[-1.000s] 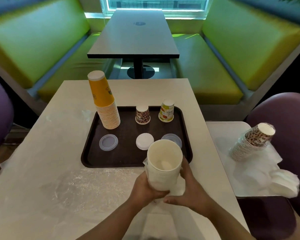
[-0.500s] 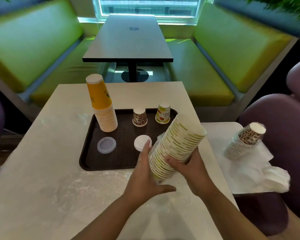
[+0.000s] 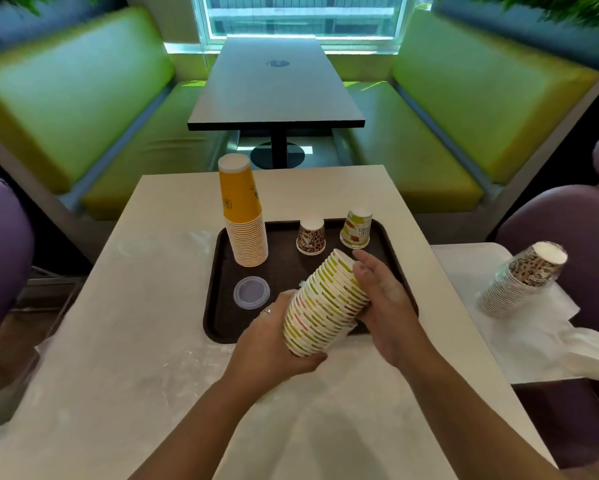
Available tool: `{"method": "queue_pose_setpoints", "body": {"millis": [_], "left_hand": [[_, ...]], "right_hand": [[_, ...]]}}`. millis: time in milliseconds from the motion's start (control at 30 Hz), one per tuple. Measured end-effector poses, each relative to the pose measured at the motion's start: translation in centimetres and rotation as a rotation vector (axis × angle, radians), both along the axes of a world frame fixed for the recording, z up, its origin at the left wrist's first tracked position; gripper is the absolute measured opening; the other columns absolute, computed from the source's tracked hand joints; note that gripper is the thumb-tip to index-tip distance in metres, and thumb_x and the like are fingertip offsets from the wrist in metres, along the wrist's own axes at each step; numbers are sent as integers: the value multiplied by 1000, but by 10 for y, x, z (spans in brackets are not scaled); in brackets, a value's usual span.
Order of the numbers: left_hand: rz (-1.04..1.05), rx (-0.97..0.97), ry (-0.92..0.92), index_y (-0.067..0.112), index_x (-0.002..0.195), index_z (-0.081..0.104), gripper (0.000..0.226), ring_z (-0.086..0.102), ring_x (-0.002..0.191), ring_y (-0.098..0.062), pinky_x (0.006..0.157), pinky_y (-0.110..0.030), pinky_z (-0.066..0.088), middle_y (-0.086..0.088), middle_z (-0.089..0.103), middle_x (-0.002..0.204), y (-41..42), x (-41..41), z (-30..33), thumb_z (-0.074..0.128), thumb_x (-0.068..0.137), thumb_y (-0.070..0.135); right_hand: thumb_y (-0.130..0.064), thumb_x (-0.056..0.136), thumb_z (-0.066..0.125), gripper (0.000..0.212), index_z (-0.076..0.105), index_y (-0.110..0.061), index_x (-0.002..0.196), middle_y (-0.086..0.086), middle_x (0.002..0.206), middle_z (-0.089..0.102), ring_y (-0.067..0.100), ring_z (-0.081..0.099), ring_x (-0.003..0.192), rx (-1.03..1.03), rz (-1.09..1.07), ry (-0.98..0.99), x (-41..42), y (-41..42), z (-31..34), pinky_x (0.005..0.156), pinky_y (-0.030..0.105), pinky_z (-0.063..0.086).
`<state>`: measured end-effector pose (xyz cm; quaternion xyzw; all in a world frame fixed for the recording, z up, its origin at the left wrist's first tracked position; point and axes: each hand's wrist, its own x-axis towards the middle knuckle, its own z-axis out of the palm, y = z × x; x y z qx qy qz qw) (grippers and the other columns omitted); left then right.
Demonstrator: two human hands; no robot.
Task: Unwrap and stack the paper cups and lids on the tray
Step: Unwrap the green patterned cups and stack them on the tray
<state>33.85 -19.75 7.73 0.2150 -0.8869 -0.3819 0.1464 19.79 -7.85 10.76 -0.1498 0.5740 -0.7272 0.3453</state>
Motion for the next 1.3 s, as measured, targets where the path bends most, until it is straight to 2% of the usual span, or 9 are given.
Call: {"method": "queue_pose_setpoints", "body": {"millis": [167,300,433,633,767,900,1100,1200,1300], "left_hand": [[30,-51,27,35,138,29,99,55,106,-2,84,-22,51,16,53,122,-1,-5,9,80,56,58],[34,-114,31,38,138,27,96,56,102,-3,81,-23,53,14,54,120,2,-23,16,72,59,67],[36,-118,-28,38,134,33,83,58,95,-5,78,-24,53,13,58,111,2,-33,11,70,64,64],[7,-194,-134,35,136,34,87,57,94,-5,74,-20,50,11,57,112,-3,-45,5,68,63,66],[41,-128,-143,39,132,36,83,56,93,-4,77,-25,50,15,58,107,5,-56,2,59,61,77],[79,-181,-204,38,130,38,73,56,92,-7,74,-25,48,11,59,103,7,-64,-2,58,68,72],[88,-155,-245,37,129,37,73,58,88,-7,74,-29,54,11,59,101,2,-75,-5,59,68,70],[89,-124,-243,38,129,37,75,59,88,-7,75,-31,55,12,59,102,-2,-78,-7,59,66,71],[104,-127,-258,36,128,39,73,59,87,-7,74,-30,55,12,60,101,-5,-79,-9,60,67,70]], "right_hand": [[-49,61,68,68,58,-22,123,5,118,63,19,60,110,19,-94,-30,25,-18,-10,84,36,54],[-43,67,65,61,58,-19,122,5,111,66,17,64,101,16,-65,-93,30,-19,-17,70,27,54],[-44,65,67,66,57,-17,125,5,112,67,16,66,99,95,46,-52,16,-11,-23,75,31,55],[-25,83,67,29,61,-27,111,-5,100,68,9,68,90,282,320,146,-23,1,-12,72,22,54],[-23,86,66,28,60,-25,113,0,104,66,14,68,92,320,324,184,-34,0,-15,72,23,55],[-22,88,64,19,62,-28,106,1,105,65,14,68,93,304,331,181,-40,1,-25,75,29,57],[-22,91,59,25,56,-25,116,-3,106,64,14,66,95,317,372,231,-51,-8,-27,74,26,56],[-21,92,59,25,56,-25,116,-6,105,64,11,66,93,342,396,340,-58,-12,-27,70,24,57],[-26,91,60,23,60,-26,113,-8,102,66,7,66,92,424,410,652,-64,-14,-29,72,25,58]]}}
